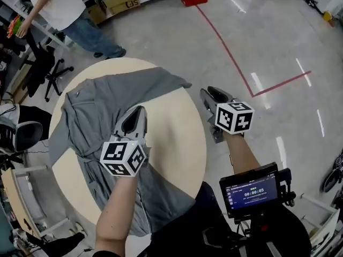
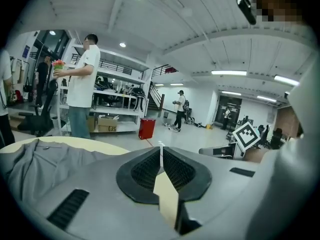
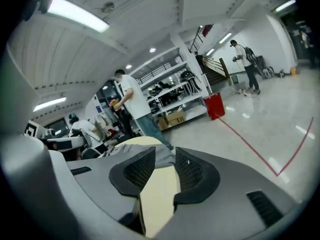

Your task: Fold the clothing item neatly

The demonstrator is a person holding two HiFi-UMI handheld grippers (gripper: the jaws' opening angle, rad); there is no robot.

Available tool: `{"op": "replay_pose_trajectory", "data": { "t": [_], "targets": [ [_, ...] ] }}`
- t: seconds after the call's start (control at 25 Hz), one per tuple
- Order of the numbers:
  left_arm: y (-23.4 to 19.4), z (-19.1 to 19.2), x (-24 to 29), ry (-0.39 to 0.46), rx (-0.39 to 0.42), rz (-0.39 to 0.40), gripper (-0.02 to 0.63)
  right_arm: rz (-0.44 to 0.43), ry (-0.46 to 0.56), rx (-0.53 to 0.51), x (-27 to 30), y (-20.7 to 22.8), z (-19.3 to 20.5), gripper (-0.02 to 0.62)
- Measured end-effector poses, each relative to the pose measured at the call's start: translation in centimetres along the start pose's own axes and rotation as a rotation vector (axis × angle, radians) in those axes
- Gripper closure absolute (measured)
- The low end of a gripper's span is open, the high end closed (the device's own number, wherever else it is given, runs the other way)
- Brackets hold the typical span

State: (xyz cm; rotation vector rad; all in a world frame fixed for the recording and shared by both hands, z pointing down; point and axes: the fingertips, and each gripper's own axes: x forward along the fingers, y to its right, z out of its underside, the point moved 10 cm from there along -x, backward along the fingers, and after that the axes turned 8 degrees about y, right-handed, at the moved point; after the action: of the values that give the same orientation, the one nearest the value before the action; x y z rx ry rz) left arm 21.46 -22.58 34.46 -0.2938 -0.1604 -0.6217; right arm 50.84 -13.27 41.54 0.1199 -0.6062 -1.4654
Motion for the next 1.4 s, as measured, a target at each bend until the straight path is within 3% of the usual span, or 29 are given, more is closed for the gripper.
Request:
{"op": "replay_pose_trajectory", "data": {
  "t": [0.12,0.24,0.52,0.76,1.12,1.24,1.4],
  "targets": [
    [-0.2,1.6,4.0,-0.05,0.013,-0.005,0.612,0.021,-0.058,0.067,2.8,3.1,1.9,0.489],
    [-0.5,3.9,7.5,-0.127,0.032,0.004,0.612,0.011,-0.137,-0.085,5.9,5.2,4.2,0.488],
    [-1.1,7.3,11.8,-0.23,0.024,0.03,0.611,-0.103,-0.266,-0.431,10.8,6.8,8.2,0.485],
    [-1.4,9.1,12.8,-0.265,0.011,0.029,0.612,-0.209,-0.301,-0.521,13.0,7.0,10.0,0.398],
    [-1.9,9.6,12.4,-0.265,0.006,0.012,0.612,-0.33,-0.327,-0.852,15.1,6.2,9.6,0.4],
    [-2.3,9.8,11.9,-0.259,0.006,0.007,0.612,-0.321,-0.308,-0.872,15.3,6.3,9.7,0.549],
    [-1.7,8.6,11.2,-0.237,-0.008,-0.013,0.612,-0.305,-0.312,-0.89,14.5,6.7,8.2,0.566]
  ]
}}
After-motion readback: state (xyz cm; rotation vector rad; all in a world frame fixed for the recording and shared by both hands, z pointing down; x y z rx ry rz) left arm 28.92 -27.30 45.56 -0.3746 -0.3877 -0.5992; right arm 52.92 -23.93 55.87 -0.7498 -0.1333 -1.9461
